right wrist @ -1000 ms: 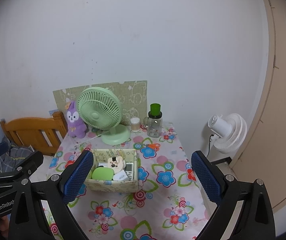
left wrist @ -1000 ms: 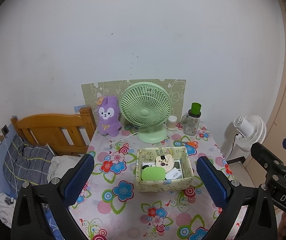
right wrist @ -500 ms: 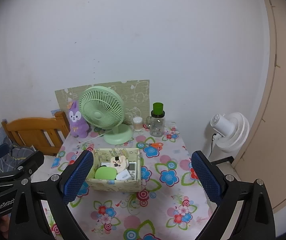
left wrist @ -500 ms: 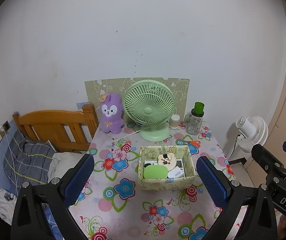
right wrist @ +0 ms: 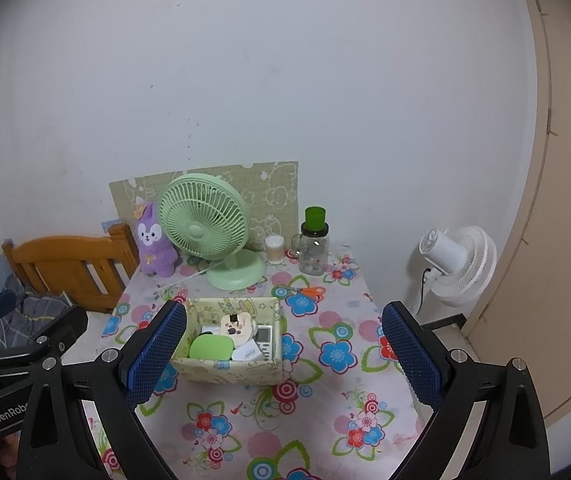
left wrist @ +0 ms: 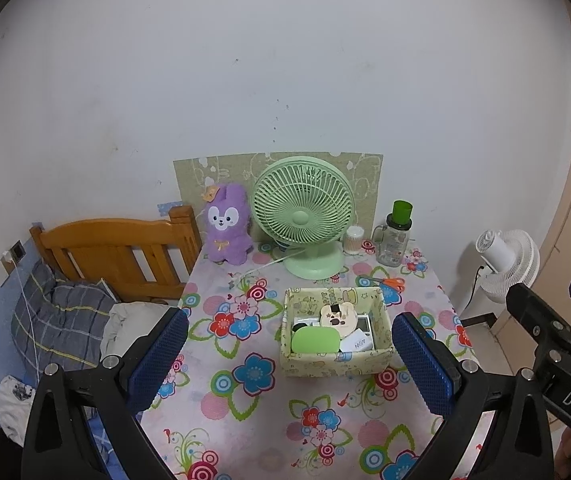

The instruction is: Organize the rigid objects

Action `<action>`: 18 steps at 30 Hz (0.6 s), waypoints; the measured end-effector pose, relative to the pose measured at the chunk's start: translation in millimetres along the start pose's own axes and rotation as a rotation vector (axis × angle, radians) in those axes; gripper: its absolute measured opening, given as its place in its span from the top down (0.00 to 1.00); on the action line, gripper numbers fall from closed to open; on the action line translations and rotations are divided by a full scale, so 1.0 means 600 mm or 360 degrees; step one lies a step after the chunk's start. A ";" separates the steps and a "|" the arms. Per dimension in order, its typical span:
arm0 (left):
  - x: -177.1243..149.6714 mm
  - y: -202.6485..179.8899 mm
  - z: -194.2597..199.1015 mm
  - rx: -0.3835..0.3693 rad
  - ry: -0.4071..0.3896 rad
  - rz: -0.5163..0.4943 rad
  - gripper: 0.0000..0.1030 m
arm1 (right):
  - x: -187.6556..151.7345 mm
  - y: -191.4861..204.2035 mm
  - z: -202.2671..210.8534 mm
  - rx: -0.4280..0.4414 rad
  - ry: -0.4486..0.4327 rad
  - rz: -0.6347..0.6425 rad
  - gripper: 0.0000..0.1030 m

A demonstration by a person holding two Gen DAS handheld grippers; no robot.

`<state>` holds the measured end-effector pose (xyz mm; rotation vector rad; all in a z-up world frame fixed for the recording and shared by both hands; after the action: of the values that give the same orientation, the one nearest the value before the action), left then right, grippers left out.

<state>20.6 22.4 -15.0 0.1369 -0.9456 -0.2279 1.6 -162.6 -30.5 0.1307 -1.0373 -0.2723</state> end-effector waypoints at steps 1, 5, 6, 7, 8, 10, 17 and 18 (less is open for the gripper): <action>0.000 0.000 0.001 0.0000 -0.0001 -0.0001 0.00 | -0.001 -0.001 0.000 0.0000 0.0005 -0.0002 0.03; 0.001 0.000 0.000 0.0002 -0.0002 0.0000 0.00 | -0.001 -0.001 0.002 -0.0001 0.0007 0.0003 0.03; 0.001 -0.001 0.000 0.0001 -0.0002 0.0002 0.00 | -0.001 -0.001 0.002 0.0000 0.0007 0.0004 0.03; 0.001 -0.001 0.001 0.0000 -0.0003 0.0003 0.00 | -0.001 -0.001 0.002 -0.0002 0.0008 0.0005 0.03; 0.001 -0.002 0.001 -0.0001 -0.0002 0.0005 0.00 | -0.001 -0.001 0.002 -0.0004 0.0008 0.0006 0.03; 0.000 -0.001 0.002 -0.0005 -0.0002 0.0009 0.00 | -0.001 -0.001 0.004 -0.0006 0.0006 0.0011 0.03; -0.002 -0.005 0.008 -0.0001 -0.0010 0.0006 0.00 | -0.003 -0.005 0.009 -0.0002 0.0009 0.0011 0.03; -0.002 -0.005 0.008 -0.0002 -0.0009 0.0004 0.00 | -0.003 -0.006 0.010 -0.0003 0.0008 0.0013 0.03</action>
<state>15.4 20.1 -13.9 0.1340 -0.9514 -0.2269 -4.8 -165.3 -29.9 0.1250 -1.0324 -0.2653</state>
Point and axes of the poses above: each gripper's, at about its wrist camera, not at the fingertips, and z roughly against the way its jaws point, y to its left, x to its top, the point moved 4 cm from there along -z, roughly the way its jaws point, and after that the axes turned 14 degrees about -z, right-handed, at the moved point
